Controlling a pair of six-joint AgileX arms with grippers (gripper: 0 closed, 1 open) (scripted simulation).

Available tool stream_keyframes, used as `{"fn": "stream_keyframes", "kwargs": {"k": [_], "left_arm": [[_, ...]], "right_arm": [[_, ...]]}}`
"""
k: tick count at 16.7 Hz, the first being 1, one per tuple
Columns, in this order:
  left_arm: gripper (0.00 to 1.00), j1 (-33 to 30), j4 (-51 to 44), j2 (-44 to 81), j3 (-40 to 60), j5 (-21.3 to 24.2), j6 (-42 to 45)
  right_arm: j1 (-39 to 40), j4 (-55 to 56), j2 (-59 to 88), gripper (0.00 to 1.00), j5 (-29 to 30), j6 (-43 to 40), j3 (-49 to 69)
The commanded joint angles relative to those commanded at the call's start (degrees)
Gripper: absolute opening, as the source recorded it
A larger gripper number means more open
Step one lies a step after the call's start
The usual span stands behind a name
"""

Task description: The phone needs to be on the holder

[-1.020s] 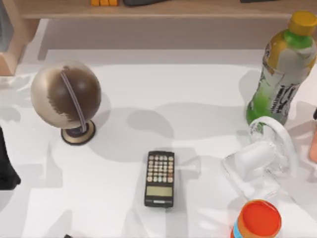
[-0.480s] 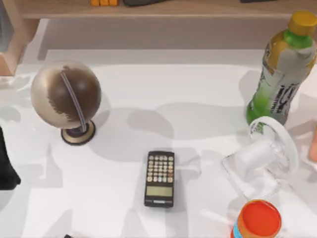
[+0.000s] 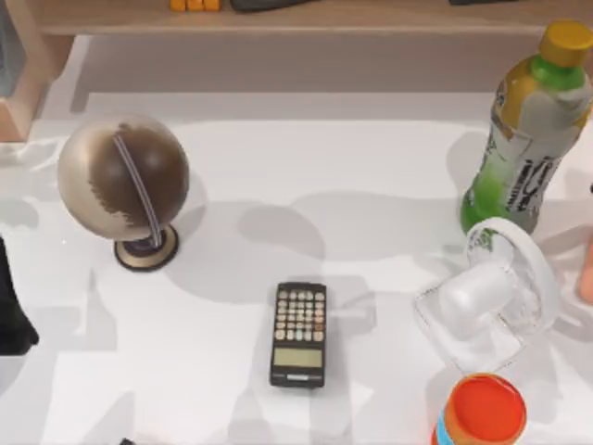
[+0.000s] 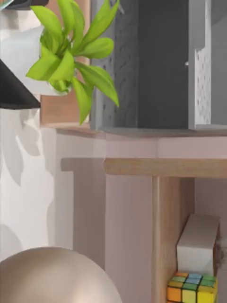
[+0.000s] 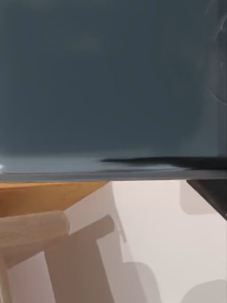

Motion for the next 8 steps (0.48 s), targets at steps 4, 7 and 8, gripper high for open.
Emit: {"fn": "stream_keyframes", "kwargs": {"k": [4,7,8], "left_arm": [[1.00,0.0,0.0,0.0,0.0,0.0,0.0],[1.00,0.0,0.0,0.0,0.0,0.0,0.0],[1.00,0.0,0.0,0.0,0.0,0.0,0.0]], "right_arm": [[0.0,0.0,0.0,0.08,0.0,0.0,0.0],[0.0,0.0,0.0,0.30,0.0,0.0,0.0],[0.0,0.0,0.0,0.38,0.0,0.0,0.0]]}}
